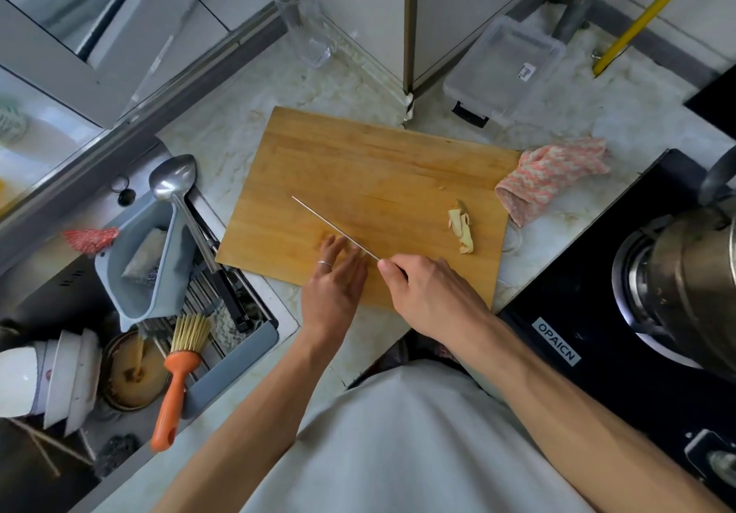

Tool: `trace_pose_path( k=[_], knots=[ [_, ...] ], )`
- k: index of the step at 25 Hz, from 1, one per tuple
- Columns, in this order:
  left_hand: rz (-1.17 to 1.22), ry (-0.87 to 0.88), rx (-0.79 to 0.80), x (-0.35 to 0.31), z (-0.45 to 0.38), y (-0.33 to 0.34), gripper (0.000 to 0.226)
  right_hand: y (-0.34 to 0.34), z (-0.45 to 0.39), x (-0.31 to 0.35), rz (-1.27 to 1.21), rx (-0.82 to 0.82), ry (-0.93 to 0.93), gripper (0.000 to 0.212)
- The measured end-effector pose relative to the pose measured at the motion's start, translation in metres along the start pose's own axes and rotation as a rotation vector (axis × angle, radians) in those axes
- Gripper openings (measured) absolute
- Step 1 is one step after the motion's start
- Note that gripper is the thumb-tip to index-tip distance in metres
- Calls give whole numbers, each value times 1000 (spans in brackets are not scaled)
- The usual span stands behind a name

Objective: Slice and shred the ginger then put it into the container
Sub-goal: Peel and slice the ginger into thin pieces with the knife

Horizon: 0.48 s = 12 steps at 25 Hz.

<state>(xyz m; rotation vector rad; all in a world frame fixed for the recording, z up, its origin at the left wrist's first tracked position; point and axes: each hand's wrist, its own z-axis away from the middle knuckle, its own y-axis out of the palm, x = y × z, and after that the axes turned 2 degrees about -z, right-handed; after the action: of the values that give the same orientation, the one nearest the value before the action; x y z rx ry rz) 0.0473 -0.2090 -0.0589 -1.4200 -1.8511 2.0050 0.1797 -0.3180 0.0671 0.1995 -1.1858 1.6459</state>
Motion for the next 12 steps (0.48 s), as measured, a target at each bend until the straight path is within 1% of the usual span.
trace_pose_path(
  k=[4,6,12],
  knots=[
    [-13,-3,-17,-1,-1,-1,31,0,0,3,7,-2,4,45],
    [-9,1,-17,-1,-2,0,27,-1,-2,3,14,-5,9,45],
    [-5,69,-71,0,-3,2,31,0,-8,3,0,-4,-1,46]
  ],
)
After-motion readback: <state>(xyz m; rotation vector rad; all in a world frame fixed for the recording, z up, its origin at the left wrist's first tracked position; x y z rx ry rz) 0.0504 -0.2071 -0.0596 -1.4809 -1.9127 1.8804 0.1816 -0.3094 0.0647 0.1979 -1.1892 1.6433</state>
